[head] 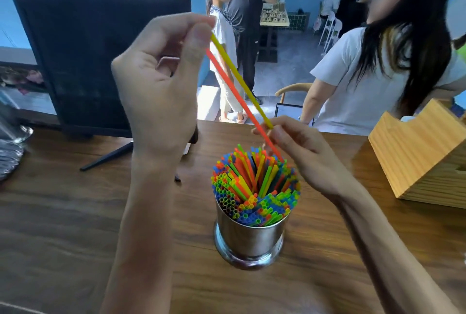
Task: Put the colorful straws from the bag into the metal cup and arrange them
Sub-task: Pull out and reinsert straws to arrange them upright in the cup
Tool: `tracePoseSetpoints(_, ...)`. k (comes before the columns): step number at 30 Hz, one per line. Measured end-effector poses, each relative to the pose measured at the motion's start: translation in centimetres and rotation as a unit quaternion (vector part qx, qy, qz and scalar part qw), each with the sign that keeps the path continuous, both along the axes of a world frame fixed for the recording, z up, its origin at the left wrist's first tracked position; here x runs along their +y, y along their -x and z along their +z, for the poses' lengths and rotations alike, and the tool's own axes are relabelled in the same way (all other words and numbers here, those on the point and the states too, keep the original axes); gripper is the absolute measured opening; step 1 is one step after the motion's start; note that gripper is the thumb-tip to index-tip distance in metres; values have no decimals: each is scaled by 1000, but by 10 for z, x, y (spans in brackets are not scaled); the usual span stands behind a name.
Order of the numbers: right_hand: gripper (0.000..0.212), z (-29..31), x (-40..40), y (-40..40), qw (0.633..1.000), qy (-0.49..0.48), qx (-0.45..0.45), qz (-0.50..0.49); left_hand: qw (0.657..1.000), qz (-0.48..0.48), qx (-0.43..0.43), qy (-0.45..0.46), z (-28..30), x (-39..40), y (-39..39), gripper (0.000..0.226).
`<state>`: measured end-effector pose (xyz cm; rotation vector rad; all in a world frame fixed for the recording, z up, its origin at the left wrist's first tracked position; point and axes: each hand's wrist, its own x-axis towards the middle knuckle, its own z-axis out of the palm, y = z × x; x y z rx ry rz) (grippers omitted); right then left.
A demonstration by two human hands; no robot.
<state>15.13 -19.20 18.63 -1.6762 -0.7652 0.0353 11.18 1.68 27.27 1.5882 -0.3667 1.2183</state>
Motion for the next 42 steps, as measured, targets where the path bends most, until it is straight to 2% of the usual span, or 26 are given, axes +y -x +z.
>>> tracePoseSetpoints(4, 32, 9, -15, 1, 990, -124, 72, 3, 998, -2, -6, 68, -10, 7, 0, 8)
tracePoseSetpoints(6, 36, 11, -19, 4, 994, -83, 69, 4, 995, 1, -8, 100, -16, 5, 0, 8)
tracePoseSetpoints(9, 37, 10, -19, 10, 997, 48, 43, 49, 990, 12, -11, 139, -21, -3, 0, 7)
tracePoseSetpoints(12, 38, 8, -16, 15, 994, 63, 50, 80, 986, 23, -16, 165, -25, -7, 0, 8)
tracePoseSetpoints(15, 32, 9, -19, 13, 998, 7, 50, 39, 986, 32, -5, 162, -31, -6, -2, 8)
tracePoseSetpoints(18, 18, 16, -26, 7, 989, -127, 66, -47, 991, 9, 48, 121, -39, 6, -2, 8)
tracePoseSetpoints(20, 21, 24, -32, 3, 968, -217, 91, -89, 990, -49, 111, 72, -45, 16, 1, 9)
tracePoseSetpoints(24, 28, 41, -38, -4, 927, -341, 106, -116, 949, -189, 252, -5, -59, 14, 8, 12)
tracePoseSetpoints(26, 25, 47, -37, -4, 923, -353, 82, -131, 920, -220, 316, -72, -65, 8, 8, 14)
tracePoseSetpoints(29, 21, 50, -33, 1, 940, -303, 31, -155, 864, -235, 380, -232, -70, 7, 4, 15)
tracePoseSetpoints(30, 19, 49, -32, 3, 947, -279, 15, -160, 858, -223, 382, -260, -71, 7, 2, 13)
tracePoseSetpoints(31, 16, 46, -31, 4, 953, -253, -7, -165, 868, -205, 371, -257, -72, 5, -1, 10)
tracePoseSetpoints(33, 15, 37, -29, 6, 963, -197, -59, -172, 908, -159, 338, -190, -74, -2, -10, 4)
tracePoseSetpoints(35, 33, 26, -25, 9, 971, -153, -92, -157, 922, -103, 334, -168, -76, -10, -20, 6)
tracePoseSetpoints(36, 39, 20, -23, 12, 975, -133, -93, -149, 912, -87, 353, -193, -78, -12, -25, 9)
tracePoseSetpoints(38, 38, 7, -18, 17, 980, -73, -101, -155, 872, -79, 398, -274, -83, -12, -33, 16)
tracePoseSetpoints(40, 23, -6, -17, 20, 976, 10, -139, -169, 848, -76, 419, -316, -86, -11, -37, 15)
tracePoseSetpoints(42, 8, -13, -19, 22, 967, 72, -174, -169, 846, -77, 420, -319, -87, -11, -38, 14)
